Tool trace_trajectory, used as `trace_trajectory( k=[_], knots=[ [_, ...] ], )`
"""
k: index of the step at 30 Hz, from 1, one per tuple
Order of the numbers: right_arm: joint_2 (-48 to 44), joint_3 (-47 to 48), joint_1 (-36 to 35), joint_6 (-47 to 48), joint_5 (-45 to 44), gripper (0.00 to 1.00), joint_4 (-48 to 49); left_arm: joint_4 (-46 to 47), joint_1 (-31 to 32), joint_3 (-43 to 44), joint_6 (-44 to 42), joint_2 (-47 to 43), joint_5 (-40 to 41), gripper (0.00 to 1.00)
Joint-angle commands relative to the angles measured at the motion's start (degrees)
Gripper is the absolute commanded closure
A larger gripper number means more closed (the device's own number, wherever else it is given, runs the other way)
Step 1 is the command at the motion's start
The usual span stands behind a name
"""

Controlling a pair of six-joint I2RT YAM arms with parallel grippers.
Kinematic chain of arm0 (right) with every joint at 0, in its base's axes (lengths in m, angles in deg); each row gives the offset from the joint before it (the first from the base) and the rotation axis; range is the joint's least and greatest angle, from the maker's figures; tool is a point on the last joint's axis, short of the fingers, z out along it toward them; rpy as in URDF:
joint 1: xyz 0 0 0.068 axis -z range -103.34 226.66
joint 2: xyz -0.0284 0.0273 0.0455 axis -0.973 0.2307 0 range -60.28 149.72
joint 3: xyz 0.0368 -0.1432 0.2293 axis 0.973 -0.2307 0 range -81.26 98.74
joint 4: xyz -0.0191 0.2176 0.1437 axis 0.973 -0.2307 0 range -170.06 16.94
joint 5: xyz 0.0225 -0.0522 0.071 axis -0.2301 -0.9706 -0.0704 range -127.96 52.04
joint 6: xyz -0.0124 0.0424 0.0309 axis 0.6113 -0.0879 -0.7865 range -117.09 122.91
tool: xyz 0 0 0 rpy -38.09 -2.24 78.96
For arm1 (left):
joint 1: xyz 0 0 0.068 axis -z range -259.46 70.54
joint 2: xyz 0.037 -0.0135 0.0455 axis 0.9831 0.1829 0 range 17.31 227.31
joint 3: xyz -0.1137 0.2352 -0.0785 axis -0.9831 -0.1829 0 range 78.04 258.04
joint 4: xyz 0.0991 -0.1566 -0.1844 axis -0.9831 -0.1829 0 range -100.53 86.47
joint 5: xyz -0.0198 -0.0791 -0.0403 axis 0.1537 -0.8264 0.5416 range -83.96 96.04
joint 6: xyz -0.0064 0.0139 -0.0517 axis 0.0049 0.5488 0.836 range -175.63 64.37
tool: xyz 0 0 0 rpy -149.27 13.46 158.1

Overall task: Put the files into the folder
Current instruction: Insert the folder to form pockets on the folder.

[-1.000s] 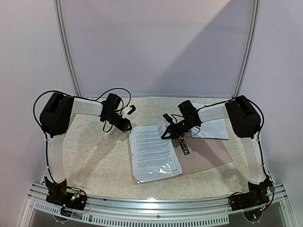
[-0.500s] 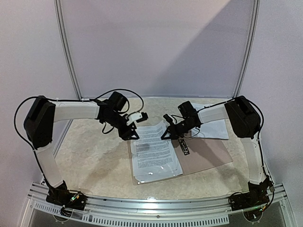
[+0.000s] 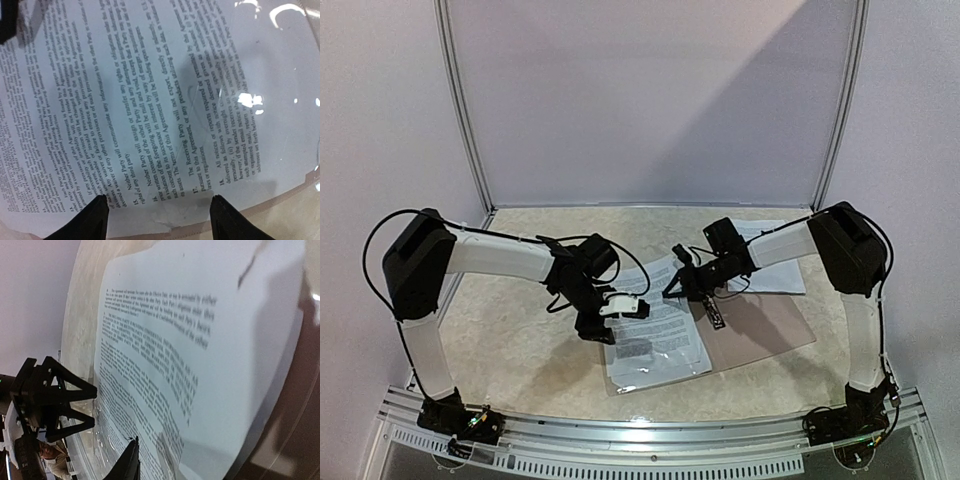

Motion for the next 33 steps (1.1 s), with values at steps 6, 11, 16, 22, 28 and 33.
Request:
trace_trajectory(
  k=[6,11,16,22,28,33],
  knots=[
    [-8.3,-9.5,-0.8,-3.6,1.4,0.67,4.2,-1.6,3.6,2.5,-1.9,4.1,-1.8,0.28],
    [-8.5,-11.6,-2.3,-7.4,-1.2,0.68,5.9,-1.9,6.2,1.4,-3.3,1.4,-4.7,0.28],
    [-9.2,-15.0,-2.9,-9.7,-2.8,0.69,8.6,1.4,8.0,-4.0,-3.9,-0.4,-2.9,0.25],
    [-9.5,-16.1,-3.1,-11.6,-2.5,0.69,9.6,4.3,8.3,-4.0,-1.9,3.1,0.7,0.25],
    [-9.4,-16.6,-3.9,-12.0,-2.5,0.72,9.9,3.3,8.7,-3.9,-1.9,4.7,0.2,0.41],
    [-9.4,-17.4,-4.0,-12.0,-2.3,0.73,10.4,1.7,8.8,-4.0,-2.5,5.8,0.2,0.57]
  ],
)
